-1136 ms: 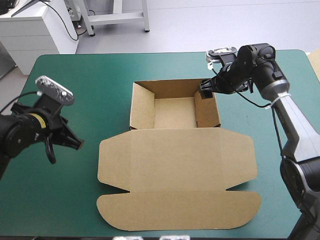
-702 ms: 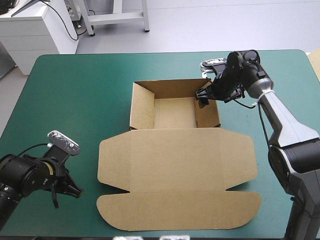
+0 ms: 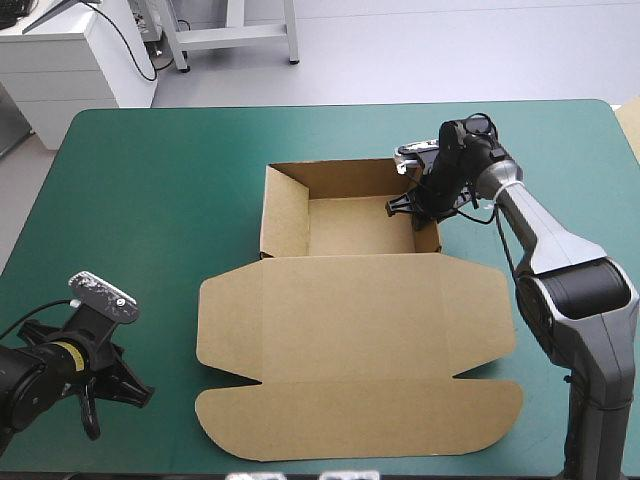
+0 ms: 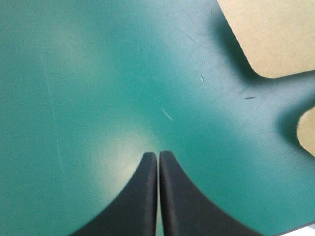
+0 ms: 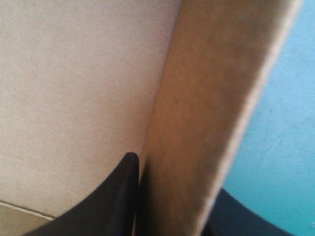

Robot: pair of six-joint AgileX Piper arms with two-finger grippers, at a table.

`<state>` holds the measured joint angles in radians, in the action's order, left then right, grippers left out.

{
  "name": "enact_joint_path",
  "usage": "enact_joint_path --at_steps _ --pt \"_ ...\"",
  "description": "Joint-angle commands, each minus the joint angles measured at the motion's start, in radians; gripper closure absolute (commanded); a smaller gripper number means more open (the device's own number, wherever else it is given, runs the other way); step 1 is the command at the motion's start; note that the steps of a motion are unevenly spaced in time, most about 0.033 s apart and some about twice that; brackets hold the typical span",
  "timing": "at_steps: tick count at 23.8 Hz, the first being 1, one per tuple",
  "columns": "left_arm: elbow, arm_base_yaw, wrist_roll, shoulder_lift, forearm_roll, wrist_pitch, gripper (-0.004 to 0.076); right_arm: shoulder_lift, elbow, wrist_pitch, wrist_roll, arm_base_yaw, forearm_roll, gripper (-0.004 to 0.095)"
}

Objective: Fold the box

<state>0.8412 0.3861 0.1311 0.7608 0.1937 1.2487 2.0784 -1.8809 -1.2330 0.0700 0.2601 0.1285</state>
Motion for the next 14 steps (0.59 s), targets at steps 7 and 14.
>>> enact_joint_path --at_steps 7,14 --pt "0.021 0.005 -0.013 -0.004 0.013 0.001 0.0731 -0.067 -0.031 -0.01 0.056 -0.025 0.006 0.0927" --pt "0.021 0.005 -0.015 -0.004 0.013 0.004 0.0731 -0.132 -0.102 -0.01 0.133 -0.097 -0.042 0.0929"
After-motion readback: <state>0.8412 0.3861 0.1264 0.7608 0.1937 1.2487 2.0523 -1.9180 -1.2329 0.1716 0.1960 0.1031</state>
